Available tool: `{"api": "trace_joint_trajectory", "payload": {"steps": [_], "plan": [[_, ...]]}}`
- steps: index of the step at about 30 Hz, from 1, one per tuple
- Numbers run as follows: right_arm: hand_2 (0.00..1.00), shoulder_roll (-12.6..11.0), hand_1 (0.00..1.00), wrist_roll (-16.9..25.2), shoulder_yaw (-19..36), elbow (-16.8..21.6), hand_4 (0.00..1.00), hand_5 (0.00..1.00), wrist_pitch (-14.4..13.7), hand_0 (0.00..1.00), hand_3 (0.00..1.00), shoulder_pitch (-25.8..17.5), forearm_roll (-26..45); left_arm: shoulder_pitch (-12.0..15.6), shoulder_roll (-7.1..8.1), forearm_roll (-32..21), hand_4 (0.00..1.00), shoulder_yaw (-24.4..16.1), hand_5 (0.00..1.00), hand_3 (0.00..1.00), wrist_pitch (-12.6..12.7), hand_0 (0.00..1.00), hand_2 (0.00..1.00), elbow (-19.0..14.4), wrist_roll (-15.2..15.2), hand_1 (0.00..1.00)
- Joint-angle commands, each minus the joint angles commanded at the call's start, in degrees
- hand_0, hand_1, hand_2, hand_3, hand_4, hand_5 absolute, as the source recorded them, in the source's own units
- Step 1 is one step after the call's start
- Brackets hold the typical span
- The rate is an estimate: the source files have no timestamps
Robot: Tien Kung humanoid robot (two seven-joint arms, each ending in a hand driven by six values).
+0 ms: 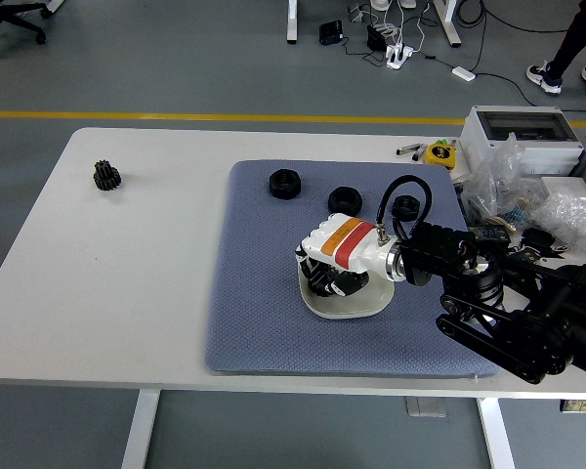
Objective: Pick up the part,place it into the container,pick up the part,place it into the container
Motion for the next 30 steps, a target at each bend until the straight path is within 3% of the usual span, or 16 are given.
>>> {"api": "trace_joint_trajectory", "payload": {"steps": [1, 2, 7, 8, 13, 14, 25, 30], "plan": [[0.465, -0.1, 0.4, 0.0, 0.0, -0.2, 0.64, 0.002, 0.0, 0.283, 0.497, -0.1, 0.1, 0.0, 0.0, 0.0, 0.597, 0.0, 0.498, 0.557, 0.0, 0.654, 0.621, 0.0, 0.0, 0.653], [0.521, -0.1, 0.412, 0.2, 0.1, -0.4, 0.651, 0.081, 0.0, 0.259, 0.561, -0.2, 0.2, 0.0, 0.0, 0.0, 0.597, 0.0, 0.498, 0.557, 0.0, 0.654, 0.622, 0.0, 0.0, 0.655], [0.521, -0.3, 0.412, 0.6, 0.4, -0.1, 0.651, 0.081, 0.5, 0.259, 0.561, -0.3, 0.6, 0.1, 0.0, 0.1, 0.597, -0.1, 0.498, 0.557, 0.0, 0.654, 0.622, 0.0, 0.0, 0.655], [0.617, -0.3, 0.423, 0.7, 0.4, 0.0, 0.794, 0.138, 0.7, 0.245, 0.772, -0.2, 0.6, 0.0, 0.0, 0.2, 0.597, -0.1, 0.498, 0.557, 0.0, 0.653, 0.622, 0.0, 0.1, 0.654], [0.617, -0.2, 0.423, 1.2, 0.6, 0.1, 0.794, 0.138, 0.2, 0.245, 0.772, 0.0, 0.7, -0.1, 0.01, -0.1, 0.597, 0.0, 0.498, 0.557, 0.0, 0.653, 0.622, 0.0, 0.0, 0.654], [0.7, -0.2, 0.429, 1.4, 0.6, 0.0, 0.86, 0.16, 0.0, 0.242, 0.835, 0.0, 0.7, -0.1, 0.03, -0.2, 0.597, 0.1, 0.498, 0.557, 0.0, 0.654, 0.621, 0.0, -0.1, 0.655], [0.715, -0.1, 0.43, 1.6, 1.3, -0.1, 0.865, 0.167, -0.6, 0.24, 0.849, 0.2, 0.8, -0.3, 0.1, -0.6, 0.597, 0.3, 0.498, 0.557, 0.1, 0.654, 0.619, 0.0, -0.2, 0.655], [0.716, -1.1, 0.429, 1.3, 4.1, 1.1, 0.869, 0.167, -0.8, 0.24, 0.849, -0.5, 0.3, -0.4, 0.06, -0.8, 0.597, 0.4, 0.498, 0.557, 0.2, 0.654, 0.62, 0.1, -0.3, 0.655]]}}
